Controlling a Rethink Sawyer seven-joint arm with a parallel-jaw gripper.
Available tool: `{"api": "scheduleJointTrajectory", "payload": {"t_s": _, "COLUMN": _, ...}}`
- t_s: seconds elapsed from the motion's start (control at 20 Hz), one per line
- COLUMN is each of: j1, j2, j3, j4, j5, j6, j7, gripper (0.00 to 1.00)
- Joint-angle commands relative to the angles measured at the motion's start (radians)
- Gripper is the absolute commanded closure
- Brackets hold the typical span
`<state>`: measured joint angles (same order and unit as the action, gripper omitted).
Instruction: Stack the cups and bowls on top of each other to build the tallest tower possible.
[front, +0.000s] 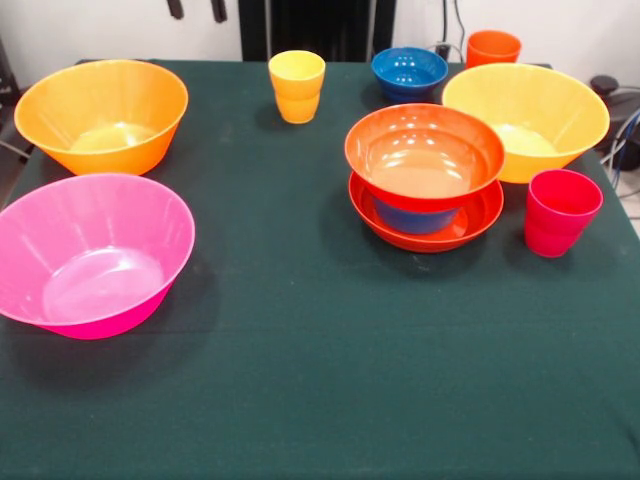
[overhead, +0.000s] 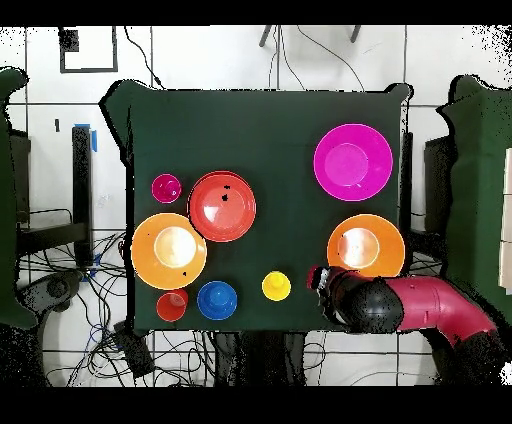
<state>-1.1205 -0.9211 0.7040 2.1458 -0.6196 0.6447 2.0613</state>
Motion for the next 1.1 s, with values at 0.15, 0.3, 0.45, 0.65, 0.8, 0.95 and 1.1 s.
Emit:
{"api": "scheduleJointTrajectory", "payload": {"t_s": 0.15, "j1": 0.035, "j2": -0.047, "j3": 0.159, "j4": -0.063, "j5": 0.043, "j6": 0.189, "j7": -0.326, "gripper": 0.00}}
{"api": "scheduleJointTrajectory", "payload": {"t_s": 0.3, "j1": 0.038, "j2": 0.011, "j3": 0.157, "j4": -0.090, "j5": -0.012, "j6": 0.170, "j7": -0.315, "gripper": 0.00}}
{"api": "scheduleJointTrajectory", "payload": {"t_s": 0.45, "j1": 0.037, "j2": 0.048, "j3": 0.158, "j4": -0.112, "j5": -0.044, "j6": 0.164, "j7": -0.317, "gripper": 0.00}}
{"api": "scheduleJointTrajectory", "payload": {"t_s": 0.65, "j1": 0.029, "j2": 0.095, "j3": 0.147, "j4": -0.151, "j5": -0.082, "j6": 0.171, "j7": -0.336, "gripper": 0.00}}
{"api": "scheduleJointTrajectory", "payload": {"t_s": 0.8, "j1": 0.004, "j2": 0.130, "j3": 0.131, "j4": -0.174, "j5": -0.121, "j6": 0.167, "j7": -0.359, "gripper": 0.00}}
{"api": "scheduleJointTrajectory", "payload": {"t_s": 0.95, "j1": -0.026, "j2": 0.159, "j3": 0.124, "j4": -0.194, "j5": -0.152, "j6": 0.158, "j7": -0.383, "gripper": 0.00}}
{"api": "scheduleJointTrajectory", "payload": {"t_s": 1.1, "j1": -0.039, "j2": 0.182, "j3": 0.117, "j4": -0.207, "j5": -0.170, "j6": 0.161, "j7": -0.389, "gripper": 0.00}}
